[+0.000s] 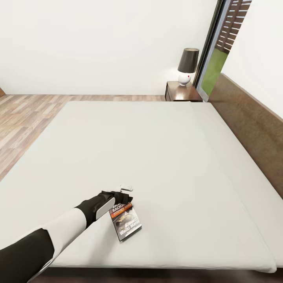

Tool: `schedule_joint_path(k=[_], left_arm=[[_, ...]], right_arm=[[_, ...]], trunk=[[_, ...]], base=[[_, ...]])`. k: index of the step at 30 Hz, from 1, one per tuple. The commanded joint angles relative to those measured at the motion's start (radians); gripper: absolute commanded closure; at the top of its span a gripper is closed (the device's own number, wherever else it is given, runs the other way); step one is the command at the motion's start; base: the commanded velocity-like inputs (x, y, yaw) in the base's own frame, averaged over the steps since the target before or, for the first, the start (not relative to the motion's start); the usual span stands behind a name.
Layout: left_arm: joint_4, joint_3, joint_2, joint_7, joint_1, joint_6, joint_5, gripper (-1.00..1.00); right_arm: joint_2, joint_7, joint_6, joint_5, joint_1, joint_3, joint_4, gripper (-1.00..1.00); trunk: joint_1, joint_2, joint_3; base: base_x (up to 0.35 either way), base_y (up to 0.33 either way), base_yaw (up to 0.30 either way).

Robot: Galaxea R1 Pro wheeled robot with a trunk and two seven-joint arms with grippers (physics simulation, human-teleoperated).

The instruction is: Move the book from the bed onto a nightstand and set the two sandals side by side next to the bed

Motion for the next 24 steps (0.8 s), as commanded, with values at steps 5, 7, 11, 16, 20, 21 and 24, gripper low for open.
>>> schedule_joint_path(k=[5,7,11,16,20,21,24], left_arm=[[-0.002,-0.006,0.001,0.008,-0.001,0.002,0.01,-1.0],[-0.002,-0.006,0.0,0.008,-0.001,0.002,0.01,-1.0],[-0.002,-0.006,0.0,0.008,-0.001,0.002,0.01,-1.0],[-0.002,-0.006,0.0,0.008,-0.001,0.002,0.01,-1.0],[-0.002,-0.006,0.0,0.008,-0.001,0.002,0.01,-1.0],[-0.002,-0.006,0.0,0.008,-0.001,0.002,0.01,-1.0],[-0.002,-0.006,0.0,0.008,-0.001,0.002,0.01,-1.0]], right_arm=[[0.0,-0.004,0.001,0.01,0.0,-0.008,0.001,-1.0],[0.0,-0.004,0.001,0.01,-0.001,-0.008,0.001,-1.0],[0.0,-0.004,0.001,0.01,-0.001,-0.007,0.001,-1.0],[0.0,-0.003,0.002,0.01,-0.001,-0.007,0.001,-1.0],[0.0,-0.004,0.003,0.01,-0.001,-0.007,0.001,-1.0],[0.0,-0.004,0.003,0.009,-0.001,-0.007,0.001,-1.0],[0.0,-0.004,0.004,0.009,-0.001,-0.007,0.001,-1.0]], trunk=[[0.0,0.0,0.0],[0.0,0.0,0.0],[0.0,0.0,0.0],[0.0,0.0,-0.001],[0.0,0.0,-0.003],[0.0,0.0,-0.004],[0.0,0.0,-0.007]], base=[[0.0,0.0,0.0],[0.0,0.0,0.0],[0.0,0.0,0.0],[0.0,0.0,0.0],[0.0,0.0,0.0],[0.0,0.0,0.0],[0.0,0.0,0.0]])
